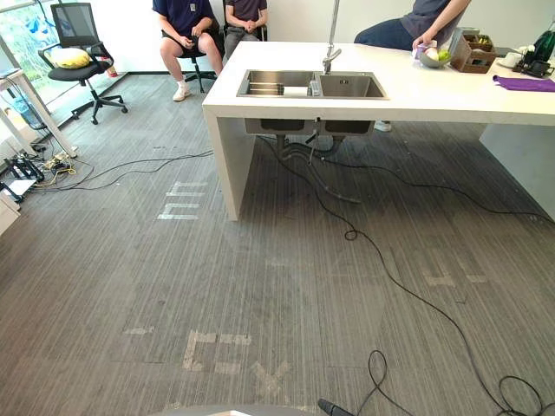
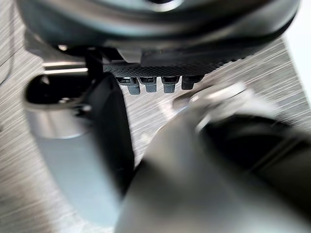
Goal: Walk over to the sink, pick up the cup, carry it to the dishwasher, place the cup inside the dishwasher, then close the dishwasher door
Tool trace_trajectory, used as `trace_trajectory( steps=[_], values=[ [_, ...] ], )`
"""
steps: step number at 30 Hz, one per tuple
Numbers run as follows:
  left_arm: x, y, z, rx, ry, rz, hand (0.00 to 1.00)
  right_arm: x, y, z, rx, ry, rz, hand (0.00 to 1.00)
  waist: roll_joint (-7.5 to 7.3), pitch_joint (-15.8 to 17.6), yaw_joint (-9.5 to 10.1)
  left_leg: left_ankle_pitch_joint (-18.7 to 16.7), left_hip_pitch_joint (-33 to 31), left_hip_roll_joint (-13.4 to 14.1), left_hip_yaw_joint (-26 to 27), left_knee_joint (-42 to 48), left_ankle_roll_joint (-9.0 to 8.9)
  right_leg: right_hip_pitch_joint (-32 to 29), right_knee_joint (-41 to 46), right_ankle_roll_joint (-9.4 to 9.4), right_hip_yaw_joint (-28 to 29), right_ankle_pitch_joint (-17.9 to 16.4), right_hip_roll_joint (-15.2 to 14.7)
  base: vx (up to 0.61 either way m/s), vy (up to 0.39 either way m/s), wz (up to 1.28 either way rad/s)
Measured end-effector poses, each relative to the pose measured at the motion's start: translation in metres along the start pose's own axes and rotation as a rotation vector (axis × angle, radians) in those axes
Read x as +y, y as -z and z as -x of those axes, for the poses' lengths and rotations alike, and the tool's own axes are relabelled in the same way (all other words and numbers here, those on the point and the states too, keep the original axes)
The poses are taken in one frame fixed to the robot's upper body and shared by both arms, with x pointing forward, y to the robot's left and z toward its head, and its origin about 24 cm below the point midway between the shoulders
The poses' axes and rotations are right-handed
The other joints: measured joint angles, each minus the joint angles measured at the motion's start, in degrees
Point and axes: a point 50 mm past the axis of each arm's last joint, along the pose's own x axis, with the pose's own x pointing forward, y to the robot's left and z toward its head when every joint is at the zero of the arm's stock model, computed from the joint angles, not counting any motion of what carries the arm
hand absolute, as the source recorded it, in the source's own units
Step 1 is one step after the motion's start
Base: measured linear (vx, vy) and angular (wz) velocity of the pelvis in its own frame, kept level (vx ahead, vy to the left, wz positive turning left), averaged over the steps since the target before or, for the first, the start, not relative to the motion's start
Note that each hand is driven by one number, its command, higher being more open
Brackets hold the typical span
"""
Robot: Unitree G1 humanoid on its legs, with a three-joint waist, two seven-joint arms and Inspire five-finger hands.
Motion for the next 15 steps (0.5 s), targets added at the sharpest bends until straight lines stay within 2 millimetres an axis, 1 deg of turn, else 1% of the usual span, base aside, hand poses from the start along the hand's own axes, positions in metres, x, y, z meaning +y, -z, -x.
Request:
trace_trajectory(
  steps=[2,3,4,5,7,9,11,15],
  values=[
    [-0.001,-0.002,0.0,-0.015,0.008,-0.032,1.0,0.0,-0.005,-0.001,-0.042,0.05,0.05,1.0,-0.1,0.2,0.0,0.0,0.0,0.0,0.0,-0.5,-0.05,0.0,-0.5,0.11,-0.1,0.0,0.1,0.06,-0.02,0.0],
    [-0.002,-0.005,0.0,-0.035,0.017,-0.061,1.0,0.001,-0.008,-0.001,-0.066,0.087,0.113,1.0,-0.22,0.3,0.03,0.0,0.3,0.1,0.0,-1.0,-0.2,0.2,-0.7,0.63,-0.3,-0.3,0.1,0.07,-0.02,0.01],
    [-0.002,-0.005,0.0,-0.035,0.017,-0.061,1.0,0.001,-0.008,-0.001,-0.067,0.088,0.114,1.0,-0.22,0.3,0.03,0.0,0.3,0.1,0.0,-1.0,-0.2,0.2,-0.7,0.64,-0.3,-0.3,0.1,0.06,-0.015,0.02],
    [-0.003,-0.007,0.0,-0.05,0.024,-0.072,1.0,0.003,-0.012,-0.001,-0.087,0.101,0.157,1.0,-0.32,1.0,0.02,-0.1,1.0,0.1,0.0,-1.3,-0.32,0.8,-0.7,1.02,-0.5,-0.5,0.2,0.0,0.0,0.0],
    [-0.005,-0.011,0.0,-0.083,0.024,-0.108,1.0,0.004,-0.014,-0.001,-0.102,0.109,0.188,1.0,-0.49,1.3,0.02,-0.1,1.5,0.1,0.0,-1.8,-0.4,1.1,-0.7,1.64,-0.9,-0.8,0.2,0.01,-0.013,0.04],
    [-0.006,-0.014,0.0,-0.106,0.02,-0.141,1.0,0.005,-0.015,-0.001,-0.105,0.107,0.194,1.0,-0.63,1.5,0.0,-0.3,1.6,0.1,0.0,-1.9,-0.65,1.1,-0.6,2.3,-1.2,-1.0,0.1,0.01,-0.007,-0.02],
    [-0.007,-0.021,0.001,-0.161,-0.003,-0.212,1.0,0.007,-0.016,-0.001,-0.107,0.09,0.189,1.0,-0.84,2.2,-0.04,-0.7,2.1,0.2,0.3,-1.9,-1.25,1.6,-0.5,2.85,-1.3,-1.2,0.1,0.0,-0.017,-0.06],
    [-0.01,-0.027,0.002,-0.229,-0.011,-0.232,1.0,0.01,-0.017,-0.001,-0.113,0.056,0.195,1.0,-0.85,2.4,-0.04,-0.9,2.3,0.2,1.0,-1.9,-1.58,1.6,-0.4,3.02,-1.3,-1.3,0.1,-0.01,-0.02,-0.05]
  ],
)
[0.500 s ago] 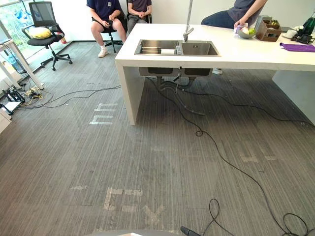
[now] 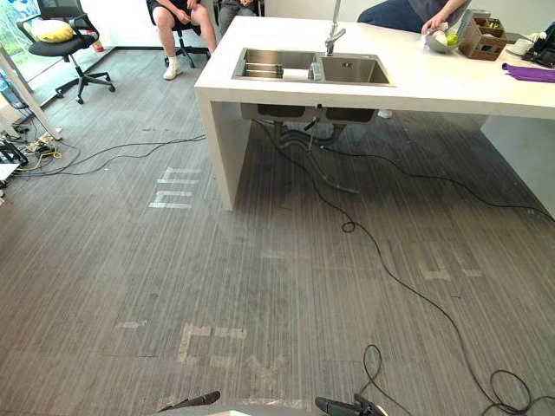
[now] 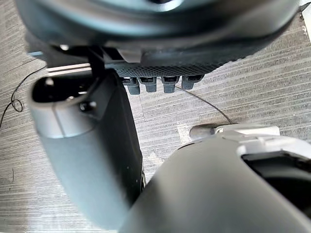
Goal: Walk over to the sink, pick up the cup, carry it to the dishwasher, place the cup inside the dishwasher, then close the dishwasher door
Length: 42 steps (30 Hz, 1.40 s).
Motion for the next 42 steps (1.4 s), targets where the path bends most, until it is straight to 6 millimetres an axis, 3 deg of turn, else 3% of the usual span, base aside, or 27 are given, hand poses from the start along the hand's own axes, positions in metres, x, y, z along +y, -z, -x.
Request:
trace_trajectory(
  steps=[15,33,39,42],
  values=[
    [-0.001,-0.003,0.0,-0.063,0.0,-0.014,1.0,0.003,0.007,0.004,-0.013,-0.136,-0.159,1.0,-0.04,-0.1,-0.08,0.0,0.3,-0.1,0.5,0.1,0.03,0.0,0.6,0.21,-0.7,-0.2,-0.2,-0.04,-0.026,0.0],
    [0.001,0.001,0.0,-0.039,-0.03,-0.008,1.0,0.005,0.004,0.004,-0.06,-0.173,-0.106,1.0,-0.18,-0.3,-0.51,0.7,0.5,-0.6,-0.7,-1.0,0.99,0.1,0.6,0.07,-3.4,-0.1,-0.7,-0.03,-0.025,0.04],
    [0.002,0.001,0.001,-0.074,-0.051,-0.009,1.0,0.005,-0.001,0.005,-0.148,-0.147,-0.08,1.0,-0.26,-0.2,-0.89,0.7,0.5,-0.9,-1.0,-1.0,0.96,-0.1,1.3,0.11,-3.5,-0.1,-1.1,-0.05,-0.017,0.01],
    [0.005,-0.001,0.001,-0.098,-0.098,-0.009,1.0,0.006,-0.004,0.006,-0.198,-0.133,-0.074,1.0,-0.48,0.2,-1.03,0.7,0.5,-1.5,-1.2,-0.6,1.03,-3.0,8.3,-0.02,-3.8,-3.7,-2.4,-0.05,-0.004,0.03]
  ],
)
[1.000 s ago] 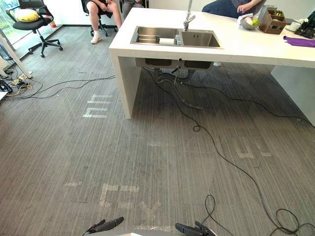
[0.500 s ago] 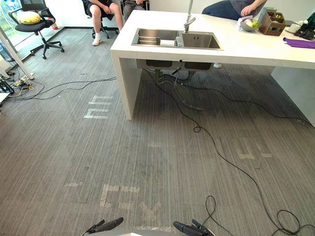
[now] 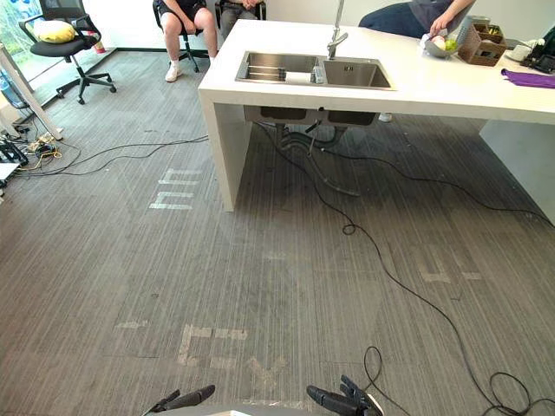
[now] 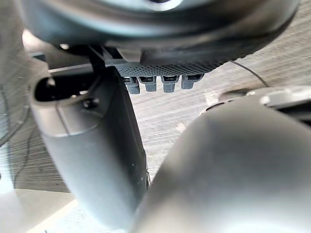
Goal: Walk over to the sink, pick up the cup, carry it to the dishwasher, place the cup inside the dishwasher, then close the dishwasher door
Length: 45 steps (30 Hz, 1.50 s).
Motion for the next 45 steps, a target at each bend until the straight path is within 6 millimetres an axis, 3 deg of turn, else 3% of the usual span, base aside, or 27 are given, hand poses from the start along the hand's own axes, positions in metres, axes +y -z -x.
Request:
trace_trajectory(
  steps=[1,3,6,9,11,13,16,17,18,19,22,23,25,27,28,29,30,32,35,37,39,40,41,42,43,44,45],
  values=[
    [0.001,0.0,0.0,-0.007,-0.008,0.0,1.0,0.0,0.0,0.0,-0.011,0.0,-0.008,1.0,-0.2,0.2,-0.05,0.0,0.0,-0.2,-0.1,0.1,0.06,-1.0,2.3,0.23,-0.1,-1.2,-0.5,-0.05,0.012,0.15],
    [0.0,-0.001,0.0,-0.027,-0.022,0.004,1.0,0.0,-0.001,0.003,-0.047,-0.004,-0.035,1.0,-0.13,0.8,-0.05,-0.7,-0.2,-0.9,-0.6,0.8,2.48,-6.2,14.7,1.88,-1.4,-5.0,-2.8,-0.06,0.038,0.16],
    [0.005,0.002,0.002,-0.031,-0.036,0.022,1.0,0.0,0.0,0.004,-0.076,-0.016,-0.093,1.0,-0.5,1.2,-0.12,-0.7,0.1,-1.6,-0.7,0.9,3.43,-14.0,29.2,1.16,-3.1,-6.2,-5.5,-0.02,0.025,0.01],
    [0.007,0.005,0.002,-0.013,-0.05,0.047,1.0,0.001,0.0,0.006,-0.135,-0.034,-0.163,1.0,-0.26,2.2,-0.59,-2.0,0.5,0.0,-1.8,1.8,4.33,-16.3,23.5,1.18,-3.7,-6.8,-3.9,0.08,-0.021,0.08],
    [0.008,0.005,0.002,-0.009,-0.057,0.064,1.0,0.003,-0.003,0.005,-0.163,-0.048,-0.175,1.0,-0.21,3.2,-0.87,-3.2,0.9,1.8,-2.3,2.7,3.53,-18.2,21.2,1.08,-4.5,-6.2,-2.4,0.12,-0.08,0.16],
    [0.01,0.006,0.002,-0.005,-0.059,0.068,1.0,0.007,-0.005,0.005,-0.206,-0.055,-0.211,1.0,-0.76,4.7,-1.31,-5.8,2.9,4.2,-3.0,4.3,1.59,-22.1,18.2,1.06,-5.8,-2.1,-1.3,0.24,-0.168,0.21],
    [0.016,0.001,0.002,-0.019,-0.069,0.017,1.0,0.015,0.0,0.008,-0.225,-0.062,-0.254,1.0,-2.52,5.3,-1.26,-11.4,5.9,4.1,-3.7,8.3,-1.37,-22.7,13.5,1.38,-5.8,1.5,-3.4,0.33,-0.229,0.22],
    [0.016,0.001,0.002,-0.019,-0.069,0.009,1.0,0.014,0.004,0.01,-0.222,-0.057,-0.27,1.0,-2.59,5.2,-1.24,-13.0,6.7,4.0,-4.0,9.0,-1.5,-22.7,14.3,-0.41,-6.4,4.1,-4.3,0.49,-0.333,0.24],
    [0.01,0.002,0.001,-0.016,-0.055,-0.01,1.0,0.011,0.001,0.011,-0.245,-0.059,-0.286,1.0,-1.9,5.0,-1.43,-15.1,8.1,5.4,-4.2,9.1,-1.99,-23.2,18.6,-3.85,-7.7,4.7,-4.1,0.43,-0.289,0.29],
    [0.002,0.001,0.0,-0.021,-0.035,-0.011,1.0,0.006,-0.002,0.012,-0.261,-0.056,-0.276,1.0,0.17,4.2,-1.58,-16.3,8.5,6.9,-4.1,9.4,-2.03,-23.9,21.4,-8.49,-9.2,1.5,-3.1,0.52,-0.349,0.29],
    [-0.008,-0.007,-0.002,-0.051,-0.018,0.041,1.0,0.002,-0.002,0.012,-0.243,-0.049,-0.289,1.0,1.11,3.8,-1.57,-15.8,7.8,9.4,-3.3,14.8,-2.55,-22.9,23.8,-10.8,-10.9,-3.8,-1.4,0.44,-0.294,0.16],
    [-0.008,-0.006,-0.002,-0.05,-0.017,0.054,1.0,0.002,0.0,0.011,-0.228,-0.045,-0.305,1.0,1.34,3.3,-1.63,-14.8,5.0,10.2,-4.0,25.5,-4.23,-20.3,22.4,-11.1,-11.0,-5.6,0.5,0.4,-0.275,-0.06],
    [-0.008,-0.005,-0.002,-0.043,-0.016,0.05,1.0,-0.001,0.001,0.011,-0.218,-0.043,-0.305,1.0,2.04,2.2,-1.73,-12.4,1.3,10.4,-5.0,34.7,-7.8,-18.3,20.0,-11.02,-11.1,-6.0,2.1,0.35,-0.189,-0.08],
    [-0.01,-0.005,-0.002,-0.043,-0.018,0.074,1.0,-0.003,0.001,0.011,-0.198,-0.056,-0.289,1.0,2.69,1.0,-1.88,0.2,-7.5,12.1,-5.0,51.8,-11.92,-13.4,14.7,-11.26,-10.7,-6.1,4.6,0.45,-0.145,-0.05],
    [-0.01,-0.004,-0.002,-0.045,-0.023,0.098,1.0,-0.003,0.0,0.011,-0.199,-0.066,-0.279,1.0,2.68,1.2,-1.81,0.3,-10.4,12.9,-4.6,58.0,-11.96,-11.7,13.0,-11.6,-10.5,-5.8,5.5,0.42,-0.119,-0.1],
    [-0.008,-0.008,-0.002,-0.073,-0.035,0.135,1.0,-0.003,-0.003,0.01,-0.197,-0.078,-0.261,1.0,3.2,1.4,-1.66,-2.3,-15.2,13.9,-3.0,67.9,-9.95,-8.1,10.0,-12.36,-9.8,-5.4,6.7,0.44,-0.129,-0.19],
    [-0.007,-0.013,-0.001,-0.101,-0.056,0.133,1.0,-0.003,-0.002,0.009,-0.187,-0.083,-0.254,1.0,1.98,2.0,-1.23,-5.6,-19.0,13.3,-1.5,71.2,-8.71,-3.7,6.3,-12.25,-8.8,-5.0,7.0,0.43,-0.134,-0.3],
    [-0.006,-0.015,-0.001,-0.132,-0.078,0.129,1.0,0.0,-0.004,0.007,-0.187,-0.098,-0.255,1.0,1.38,2.3,-0.74,-9.1,-22.3,13.2,3.0,66.6,-7.28,0.7,2.7,-11.41,-7.3,-3.9,6.8,0.31,-0.101,-0.41],
    [-0.016,-0.036,0.0,-0.22,-0.047,0.076,1.0,0.003,-0.019,0.0,-0.215,-0.118,-0.241,1.0,1.14,3.6,0.2,-11.5,-25.8,11.8,11.8,44.8,-4.37,6.4,-1.0,-9.84,-4.3,-4.3,5.2,0.38,-0.016,-0.49],
    [-0.05,-0.067,0.008,-0.389,0.039,0.009,1.0,-0.002,-0.037,-0.003,-0.252,-0.125,-0.205,1.0,2.46,4.2,0.97,-4.8,-26.5,8.5,11.4,16.6,-4.92,8.6,-3.1,-7.89,-1.3,-5.4,4.2,0.42,0.121,-0.56],
    [-0.077,-0.094,0.022,-0.555,0.101,-0.026,1.0,-0.008,-0.044,-0.003,-0.263,-0.12,-0.185,1.0,4.25,5.0,1.61,-1.2,-29.4,9.7,8.1,13.1,-5.04,10.7,-4.0,-5.99,1.2,-7.0,4.6,0.42,0.214,-0.64],
    [-0.088,-0.113,0.034,-0.672,0.128,-0.039,1.0,-0.007,-0.042,-0.003,-0.251,-0.122,-0.171,1.0,4.69,4.7,1.67,4.8,-29.7,9.4,7.7,13.9,-4.14,11.7,-3.7,-4.06,2.6,-8.6,3.5,0.57,0.328,-0.56],
    [-0.092,-0.124,0.041,-0.736,0.131,-0.042,1.0,-0.008,-0.04,-0.003,-0.242,-0.12,-0.159,1.0,4.49,4.6,1.52,7.4,-29.8,8.7,7.9,14.3,-2.65,11.7,-3.1,-2.89,3.3,-9.2,2.5,0.52,0.306,-0.48],
    [-0.101,-0.149,0.06,-0.875,0.14,-0.031,1.0,-0.011,-0.038,-0.002,-0.226,-0.11,-0.14,1.0,4.47,4.5,1.2,11.9,-29.7,7.3,8.0,14.6,0.43,10.8,-0.5,-0.54,4.5,-10.6,0.6,0.65,0.36,-0.21],
    [-0.11,-0.176,0.081,-1.02,0.153,-0.019,1.0,-0.015,-0.03,0.001,-0.204,-0.085,-0.156,1.0,3.41,4.6,0.98,11.6,-29.2,4.7,8.9,15.0,2.09,9.5,3.4,1.3,4.8,-11.6,-2.4,0.55,0.283,-0.02],
    [-0.115,-0.19,0.092,-1.088,0.169,-0.014,1.0,-0.017,-0.024,0.003,-0.19,-0.071,-0.176,1.0,3.33,4.6,0.99,10.9,-28.5,3.5,8.9,15.2,2.93,8.9,5.9,1.92,4.9,-11.5,-3.4,0.56,0.28,0.38],
    [-0.122,-0.212,0.115,-1.226,0.19,-0.024,1.0,-0.02,-0.008,0.007,-0.147,-0.042,-0.232,1.0,3.19,4.5,0.98,9.0,-26.3,1.3,8.6,15.1,4.03,8.7,11.2,4.21,4.8,-10.1,-5.4,0.44,0.221,0.43]
  ],
)
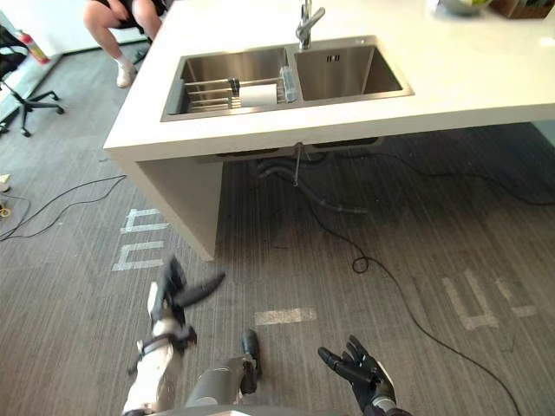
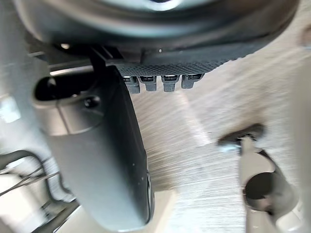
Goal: Walk over to the sink, pick up the cup, carry it to the dishwasher, place the cup inside the dishwasher, then close the dishwasher door
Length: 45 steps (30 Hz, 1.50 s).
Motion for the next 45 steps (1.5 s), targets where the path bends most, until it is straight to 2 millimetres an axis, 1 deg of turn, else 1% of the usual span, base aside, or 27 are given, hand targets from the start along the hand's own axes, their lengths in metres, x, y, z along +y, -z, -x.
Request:
trace_trajectory(
  steps=[1,3,4,5,6,7,8,10,12,14,15,16,17,18,21,23,26,27,29,31,32,33,34,35,38,40,45],
  values=[
    [-0.003,-0.022,-0.008,-0.104,0.014,-0.008,1.0,-0.002,0.009,0.004,0.024,0.017,-0.028,1.0,-0.19,-0.1,-0.08,-1.6,2.2,-1.3,-0.4,-0.1,0.21,-0.4,4.9,1.88,-0.4,1.7,-0.9,0.54,0.266,0.49],
    [-0.004,-0.055,-0.013,-0.271,0.033,-0.006,1.0,-0.004,0.021,0.012,0.025,0.052,-0.074,1.0,-0.43,-0.8,-0.61,-4.6,5.9,-2.8,-1.9,-0.2,0.42,-2.9,15.7,1.81,-2.2,7.7,-2.4,0.53,0.238,0.43],
    [-0.01,-0.078,-0.011,-0.406,0.061,-0.017,1.0,-0.01,0.025,0.018,0.02,0.081,-0.093,1.0,-0.28,-2.8,-1.25,-6.4,9.3,-3.8,-3.4,-1.6,0.96,-7.9,27.5,1.75,-4.1,18.5,-4.8,0.52,0.219,0.39],
    [-0.015,-0.089,-0.01,-0.46,0.083,-0.001,1.0,-0.014,0.025,0.021,0.015,0.091,-0.087,1.0,-0.42,-3.4,-1.09,-7.2,11.6,-4.2,-3.7,-2.9,1.19,-11.1,35.1,1.29,-4.8,22.6,-7.1,0.6,0.221,0.36],
    [-0.017,-0.098,-0.01,-0.501,0.094,0.014,1.0,-0.017,0.018,0.021,-0.027,0.094,-0.073,1.0,-0.57,-3.4,-1.38,-7.7,14.7,-5.0,-4.3,-4.3,1.52,-16.1,46.0,-0.59,-6.6,20.6,-10.7,0.38,0.108,0.15],
    [-0.018,-0.1,-0.011,-0.505,0.098,0.019,1.0,-0.018,0.014,0.021,-0.048,0.096,-0.069,1.0,-0.5,-3.4,-1.79,-8.0,16.2,-5.2,-4.8,-5.1,1.69,-18.3,50.1,-2.14,-7.4,18.6,-12.1,0.42,0.092,0.29],
    [-0.02,-0.098,-0.012,-0.49,0.102,0.022,1.0,-0.018,0.007,0.019,-0.079,0.093,-0.062,1.0,-0.46,-3.3,-2.98,-8.3,19.1,-5.0,-5.9,-6.8,1.78,-22.1,54.6,-5.18,-8.2,14.9,-13.3,0.36,0.043,0.32],
    [-0.026,-0.088,-0.013,-0.445,0.104,0.025,1.0,-0.016,0.008,0.019,-0.08,0.085,-0.067,1.0,-0.58,-3.1,-3.32,-9.1,22.9,-3.8,-6.2,-8.8,1.09,-26.5,52.9,-5.11,-9.4,10.7,-13.0,0.34,-0.025,0.15],
    [-0.025,-0.077,-0.015,-0.387,0.077,0.005,1.0,-0.008,0.015,0.017,-0.089,0.085,-0.13,1.0,-0.8,-2.4,-3.37,-11.4,26.1,-1.3,-5.6,-9.0,-0.65,-30.9,40.5,-4.24,-11.7,6.7,-10.7,0.32,-0.146,-0.26],
    [-0.023,-0.077,-0.016,-0.379,0.053,-0.004,1.0,-0.004,0.016,0.015,-0.097,0.078,-0.142,1.0,-1.15,-1.9,-3.67,-13.5,27.4,0.2,-4.8,-8.1,-2.22,-32.2,29.5,-3.66,-12.8,6.5,-8.7,0.22,-0.191,-0.38],
    [-0.022,-0.077,-0.016,-0.376,0.054,-0.011,1.0,-0.002,0.017,0.014,-0.094,0.074,-0.144,1.0,-1.2,-1.8,-3.87,-15.5,27.9,1.8,-4.2,-6.5,-3.73,-32.3,18.8,-2.83,-12.5,7.1,-6.0,0.26,-0.271,-0.25],
    [-0.022,-0.077,-0.017,-0.378,0.06,-0.022,1.0,0.0,0.019,0.015,-0.085,0.072,-0.138,1.0,-1.8,-1.9,-4.01,-17.5,28.3,2.9,-4.3,-5.0,-5.32,-30.8,6.9,-2.26,-10.1,10.2,-3.6,0.31,-0.308,-0.13],
    [-0.023,-0.077,-0.018,-0.381,0.067,-0.037,1.0,-0.001,0.02,0.015,-0.077,0.073,-0.131,1.0,-2.0,-1.8,-4.17,-18.4,29.0,3.4,-4.6,-4.6,-6.3,-29.6,4.5,-3.08,-9.7,16.3,-2.8,0.4,-0.376,0.05],
    [-0.027,-0.073,-0.017,-0.367,0.089,-0.055,1.0,-0.001,0.019,0.015,-0.072,0.079,-0.121,1.0,-0.52,-1.5,-4.35,-19.0,29.9,5.7,-5.2,-4.7,-7.07,-28.0,4.2,-6.33,-10.7,17.2,-0.5,0.34,-0.31,0.13],
    [-0.037,-0.073,-0.015,-0.373,0.172,-0.098,1.0,0.002,0.012,0.009,-0.061,0.065,-0.066,1.0,-0.22,-1.5,-4.01,-18.9,31.7,8.6,-5.3,-5.5,-7.34,-27.5,6.7,-8.24,-11.7,12.5,2.3,0.26,-0.273,0.09],
    [-0.04,-0.072,-0.014,-0.371,0.196,-0.134,1.0,0.005,0.007,0.004,-0.035,0.035,-0.013,1.0,-0.15,-1.5,-3.73,-19.1,31.8,10.2,-5.2,-3.5,-7.81,-26.4,6.2,-8.08,-11.9,10.4,3.9,0.18,-0.2,-0.02],
    [-0.044,-0.069,-0.01,-0.332,0.225,-0.199,1.0,0.006,0.009,0.002,0.023,0.019,0.019,1.0,0.23,-1.8,-3.18,-18.9,24.8,12.5,-5.4,13.1,-8.41,-22.3,0.9,-8.41,-11.0,10.2,6.1,0.15,-0.145,0.05],
    [-0.044,-0.07,-0.006,-0.33,0.233,-0.228,1.0,0.002,0.008,0.003,0.04,0.031,0.044,1.0,1.07,-2.3,-2.84,-17.6,19.8,14.6,-5.3,23.2,-9.96,-20.9,-0.7,-8.72,-11.2,10.4,7.1,0.21,-0.091,0.03],
    [-0.048,-0.072,0.001,-0.35,0.255,-0.318,1.0,-0.003,0.003,0.004,0.062,0.04,0.13,1.0,2.69,-1.9,-2.29,-15.0,12.5,19.6,-5.4,41.4,-9.14,-15.6,-3.9,-10.69,-11.3,10.1,9.6,0.27,-0.051,0.0],
    [-0.048,-0.072,0.001,-0.363,0.27,-0.373,1.0,-0.003,0.002,0.003,0.071,0.041,0.159,1.0,2.49,-2.0,-2.27,-17.2,10.2,19.4,-5.0,43.0,-8.84,-12.7,-5.9,-10.83,-11.3,10.1,9.4,0.17,0.001,0.02],
    [-0.047,-0.073,0.001,-0.381,0.278,-0.429,1.0,-0.002,0.002,0.002,0.076,0.04,0.172,1.0,1.8,-2.0,-2.16,-19.6,9.1,18.5,-3.4,39.8,-8.43,-10.7,-7.7,-11.04,-10.8,10.4,8.7,0.28,0.041,-0.18],
    [-0.044,-0.075,-0.001,-0.4,0.276,-0.493,1.0,-0.002,0.003,0.003,0.083,0.045,0.175,1.0,1.72,-2.8,-1.69,-20.5,9.5,15.9,-2.1,29.1,-8.2,-10.0,-8.4,-9.67,-10.0,11.1,7.5,0.28,0.057,-0.26],
    [-0.043,-0.078,-0.003,-0.411,0.276,-0.516,1.0,-0.005,0.002,0.004,0.085,0.053,0.18,1.0,2.14,-3.4,-1.57,-19.3,10.0,14.2,-1.9,21.6,-8.3,-10.2,-8.5,-8.85,-9.6,11.3,7.1,0.31,0.107,-0.31],
    [-0.044,-0.093,-0.011,-0.468,0.257,-0.542,1.0,-0.011,-0.002,0.005,0.092,0.064,0.22,1.0,4.13,-4.4,-1.45,-12.9,11.3,12.7,-1.6,7.1,-8.66,-11.1,-7.8,-7.65,-8.5,10.9,7.4,0.23,0.103,-0.22],
    [-0.039,-0.115,-0.027,-0.553,0.218,-0.645,1.0,-0.008,0.002,0.003,0.116,0.074,0.245,1.0,2.94,-4.4,-1.69,-8.7,17.1,9.5,0.3,-3.7,-8.18,-11.4,-7.3,-6.85,-6.0,11.1,5.5,0.23,0.101,-0.16],
    [-0.032,-0.124,-0.04,-0.58,0.194,-0.738,1.0,-0.006,0.002,0.002,0.109,0.09,0.232,1.0,2.75,-4.4,-2.63,-6.9,19.9,8.1,0.8,-8.6,-7.91,-10.5,-8.2,-6.8,-5.5,11.1,4.8,0.13,0.064,-0.03],
    [-0.024,-0.122,-0.061,-0.53,0.252,-0.935,1.0,-0.006,0.004,0.003,0.108,0.091,0.237,1.0,2.74,-4.4,-3.1,-5.7,22.1,7.9,0.9,-11.8,-8.29,-9.4,-9.3,-6.79,-5.2,11.1,5.0,0.03,0.009,0.01]
  ],
)
